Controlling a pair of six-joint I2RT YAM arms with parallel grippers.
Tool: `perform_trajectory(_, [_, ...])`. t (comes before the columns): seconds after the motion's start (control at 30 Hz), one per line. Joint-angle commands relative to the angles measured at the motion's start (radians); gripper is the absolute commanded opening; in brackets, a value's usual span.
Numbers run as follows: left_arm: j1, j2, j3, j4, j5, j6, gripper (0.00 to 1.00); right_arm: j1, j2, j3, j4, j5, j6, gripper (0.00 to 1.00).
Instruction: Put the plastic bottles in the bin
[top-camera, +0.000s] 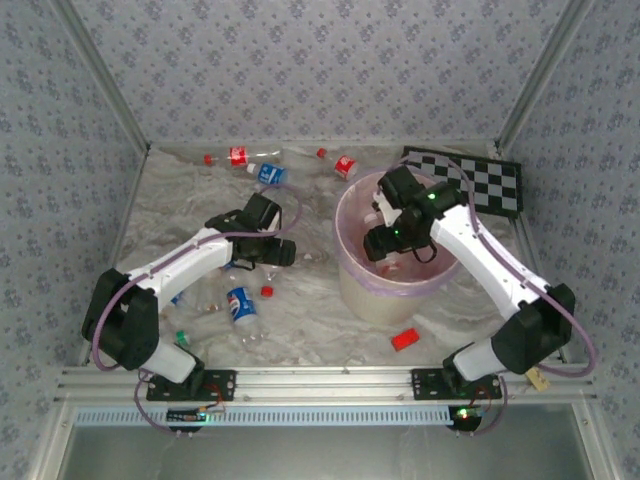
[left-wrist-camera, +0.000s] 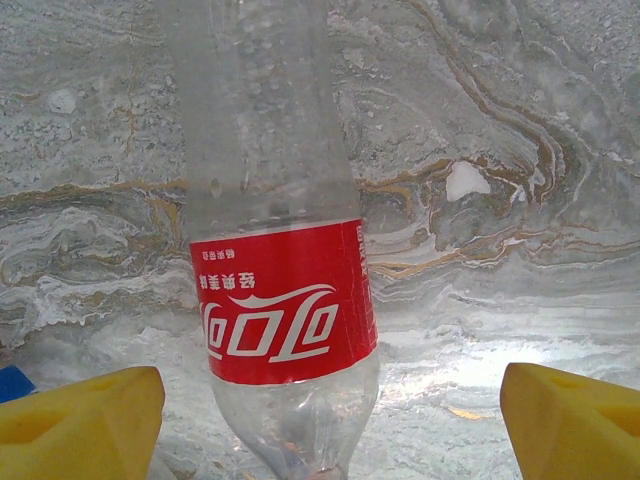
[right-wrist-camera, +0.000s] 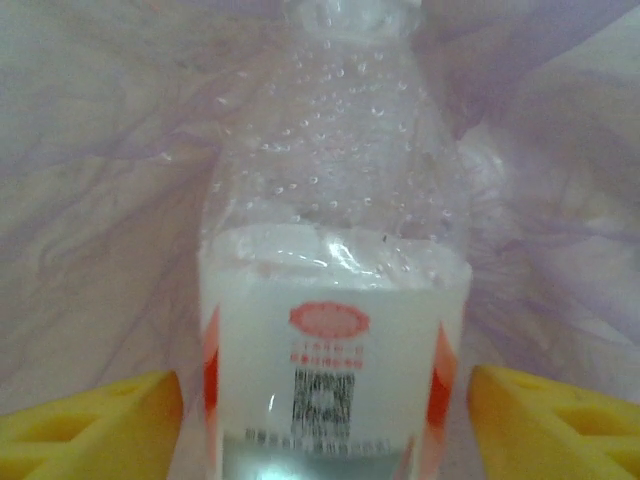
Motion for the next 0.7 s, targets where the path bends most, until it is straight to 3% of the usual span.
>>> perform_trajectory(0.0, [0.008, -0.006, -0.011, 0.014, 0.025, 0.002, 0.87, -0.005, -0.085, 0.091, -0.081, 0.001, 0.001, 0.85])
perform_trajectory(0.17, [0.028, 0.033, -0.012, 0.023, 0.038, -0.005, 0.94, -0.007, -0.136, 0.180, -0.148, 0.004, -0.003, 0.99])
perform_trajectory(0.4, [0.031, 0.107, 0.001, 0.027, 0.032, 0.007, 1.00, -0.055, -0.207, 0.265, -0.193, 0.019, -0.009, 1.00])
perform_trajectory(0.67, [0.026, 0.167, 0.022, 0.020, 0.024, -0.014, 0.91, -0.180, -0.324, 0.184, 0.070, -0.051, 0.059, 1.00])
